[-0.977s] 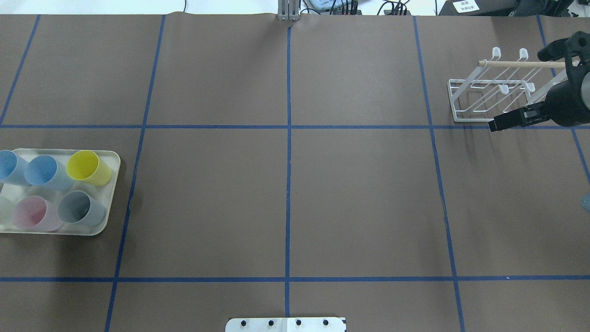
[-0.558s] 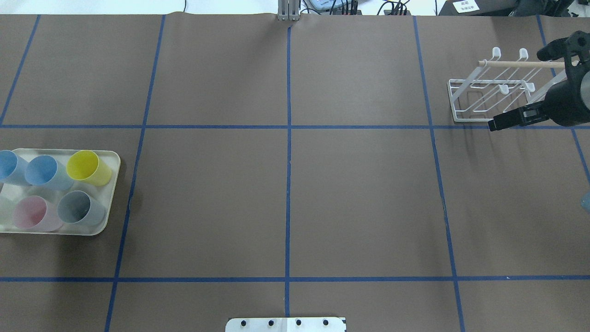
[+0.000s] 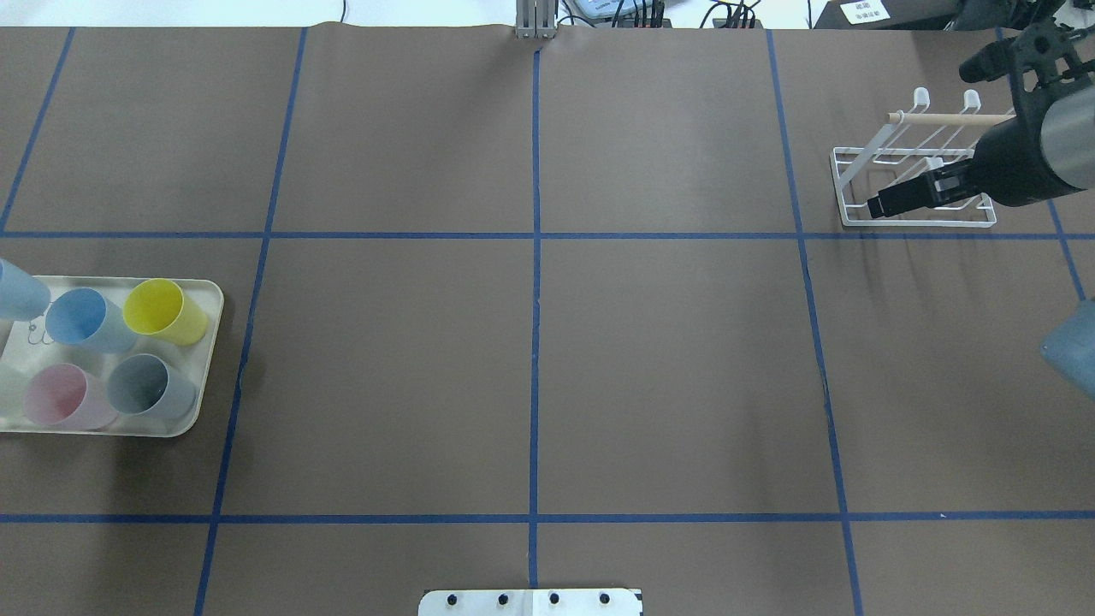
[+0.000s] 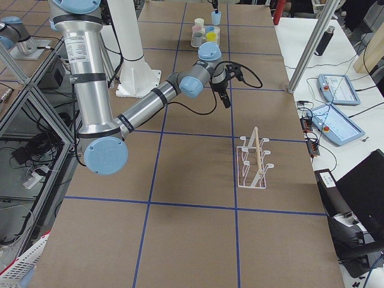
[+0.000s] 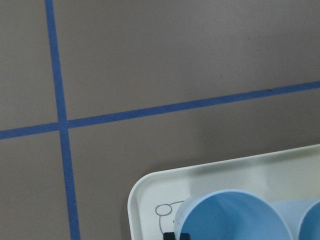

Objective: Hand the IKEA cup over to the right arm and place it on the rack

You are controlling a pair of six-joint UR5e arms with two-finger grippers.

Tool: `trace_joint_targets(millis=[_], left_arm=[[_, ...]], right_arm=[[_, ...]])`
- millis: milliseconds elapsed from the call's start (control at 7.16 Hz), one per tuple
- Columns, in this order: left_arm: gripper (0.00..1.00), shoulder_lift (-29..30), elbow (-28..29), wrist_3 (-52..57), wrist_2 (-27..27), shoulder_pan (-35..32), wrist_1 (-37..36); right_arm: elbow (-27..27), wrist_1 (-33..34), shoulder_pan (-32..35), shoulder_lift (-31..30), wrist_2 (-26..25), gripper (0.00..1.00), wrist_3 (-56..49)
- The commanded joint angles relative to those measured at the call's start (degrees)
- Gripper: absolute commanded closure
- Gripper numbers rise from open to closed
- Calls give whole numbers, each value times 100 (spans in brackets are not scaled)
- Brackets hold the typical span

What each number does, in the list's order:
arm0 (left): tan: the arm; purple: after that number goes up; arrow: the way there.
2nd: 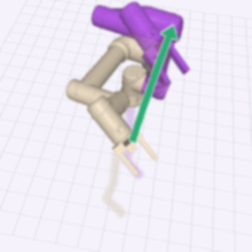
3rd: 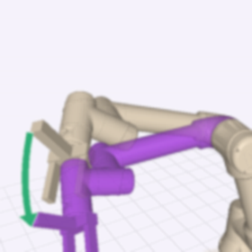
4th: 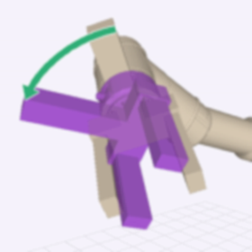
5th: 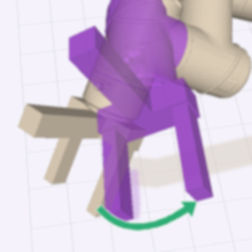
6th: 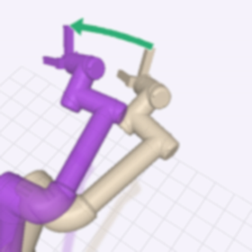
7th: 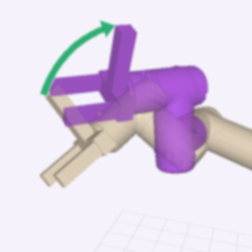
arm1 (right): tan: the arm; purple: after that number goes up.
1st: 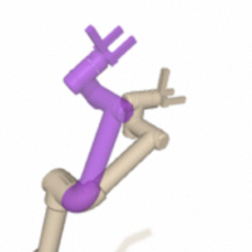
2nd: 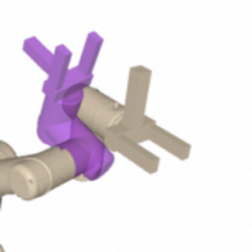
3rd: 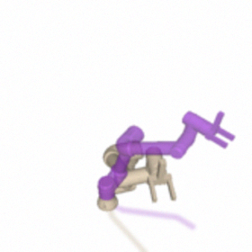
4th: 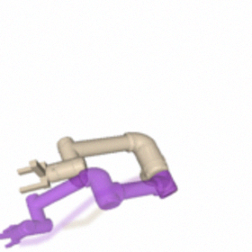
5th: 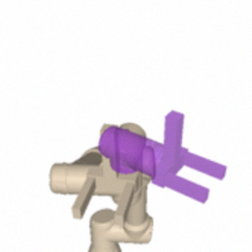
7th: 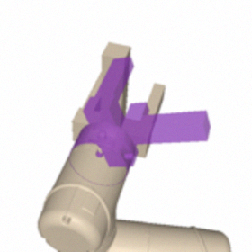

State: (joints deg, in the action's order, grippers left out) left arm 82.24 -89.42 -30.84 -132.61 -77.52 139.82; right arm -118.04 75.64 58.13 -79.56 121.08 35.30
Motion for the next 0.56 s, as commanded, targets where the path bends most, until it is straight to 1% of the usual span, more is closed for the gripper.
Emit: trace_joint_targets(millis=[0, 140, 279, 419], left_arm=[[100, 325, -101, -567, -37, -544, -16], [100, 475, -476, -1782, -54, -536, -25], [100, 616, -767, -2699, -72, -528, -8], [100, 757, -1031, -3395, -115, -528, -7]], right_arm=[[44, -5, -152, 448, -206, 0, -6], [53, -136, -266, 580, -452, 1, -14], [271, -955, -441, 608, -698, 1, -75], [786, -2155, -477, 625, -944, 1, -76]])
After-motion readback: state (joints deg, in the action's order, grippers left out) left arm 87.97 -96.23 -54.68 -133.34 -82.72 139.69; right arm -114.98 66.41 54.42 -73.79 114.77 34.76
